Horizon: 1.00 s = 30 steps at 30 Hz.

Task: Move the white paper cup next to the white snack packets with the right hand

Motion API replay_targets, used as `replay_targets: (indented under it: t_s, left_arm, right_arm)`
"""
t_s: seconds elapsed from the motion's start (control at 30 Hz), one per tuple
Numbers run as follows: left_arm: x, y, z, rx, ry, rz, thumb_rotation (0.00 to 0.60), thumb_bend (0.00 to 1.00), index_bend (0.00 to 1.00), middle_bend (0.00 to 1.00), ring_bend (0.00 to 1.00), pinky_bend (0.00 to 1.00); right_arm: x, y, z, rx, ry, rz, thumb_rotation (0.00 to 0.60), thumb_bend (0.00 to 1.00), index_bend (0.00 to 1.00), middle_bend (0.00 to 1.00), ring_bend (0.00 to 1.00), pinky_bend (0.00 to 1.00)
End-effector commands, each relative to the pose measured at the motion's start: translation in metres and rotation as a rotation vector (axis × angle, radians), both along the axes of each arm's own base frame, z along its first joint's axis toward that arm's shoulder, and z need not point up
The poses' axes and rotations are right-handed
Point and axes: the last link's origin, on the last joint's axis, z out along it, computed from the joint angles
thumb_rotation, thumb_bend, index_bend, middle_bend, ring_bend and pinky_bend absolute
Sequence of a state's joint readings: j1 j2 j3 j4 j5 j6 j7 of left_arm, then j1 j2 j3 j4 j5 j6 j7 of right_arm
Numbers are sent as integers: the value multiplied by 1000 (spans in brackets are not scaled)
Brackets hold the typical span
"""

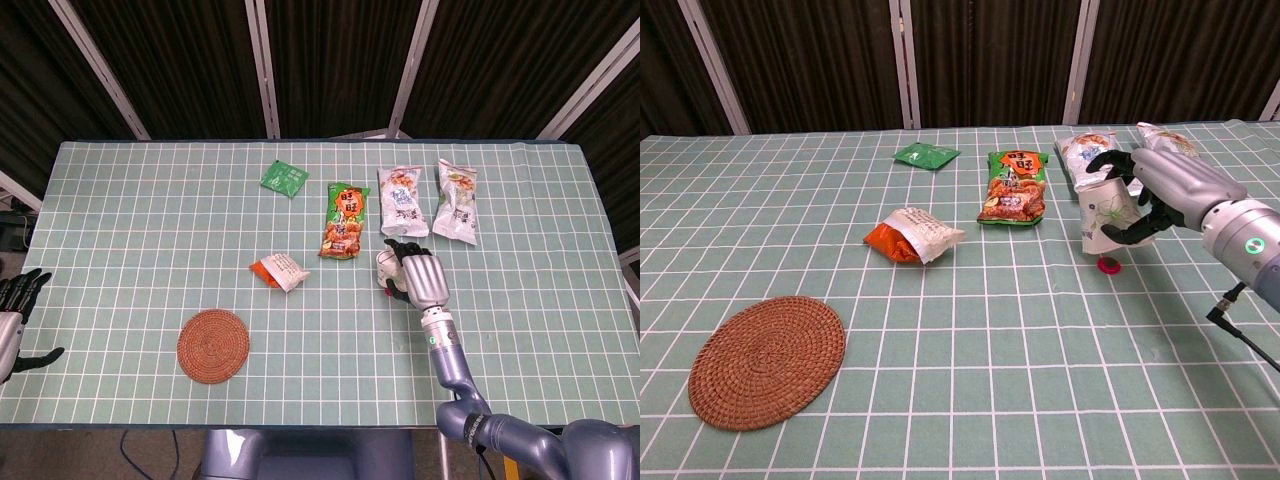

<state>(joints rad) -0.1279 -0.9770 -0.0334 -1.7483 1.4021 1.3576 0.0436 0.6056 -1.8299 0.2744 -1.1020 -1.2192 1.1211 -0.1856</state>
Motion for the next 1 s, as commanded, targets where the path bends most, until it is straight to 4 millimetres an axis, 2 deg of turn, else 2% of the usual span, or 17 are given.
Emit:
replay_targets:
  t_s: [0.03, 0.2, 0.27, 0.43, 0.5, 1.0]
  left_arm:
    - [-1, 1, -1, -2, 3, 3, 600, 0, 0, 0, 0, 0]
    - [0, 1, -2, -6, 6, 4, 600, 0, 0, 0, 0, 0]
    - [0, 1, -2, -6, 6, 4, 600, 0, 0, 0, 0, 0]
    - [0, 0, -2, -6, 7, 2, 600, 0, 0, 0, 0, 0]
    - [1, 0, -2, -7, 5, 0, 600, 0, 0, 0, 0, 0]
    - [3, -2, 0, -1, -5, -10, 600, 0, 0, 0, 0, 0]
  right_arm:
    - [0, 1, -1, 5, -4, 0, 600, 416, 193, 366, 219, 349]
    - [1, 3, -4, 17, -2, -3, 600, 405, 194, 363, 205, 336]
    - [1, 5, -5, 22, -5, -1, 600, 395, 192, 333, 181, 326]
    - [0, 9, -6, 48, 11, 5, 600, 312, 71, 161, 61, 227]
    - [0, 10, -6, 57, 27, 6, 600, 297, 49, 129, 34, 192]
    - [2, 32, 0, 89, 49, 41, 600, 292, 41, 92, 7, 137]
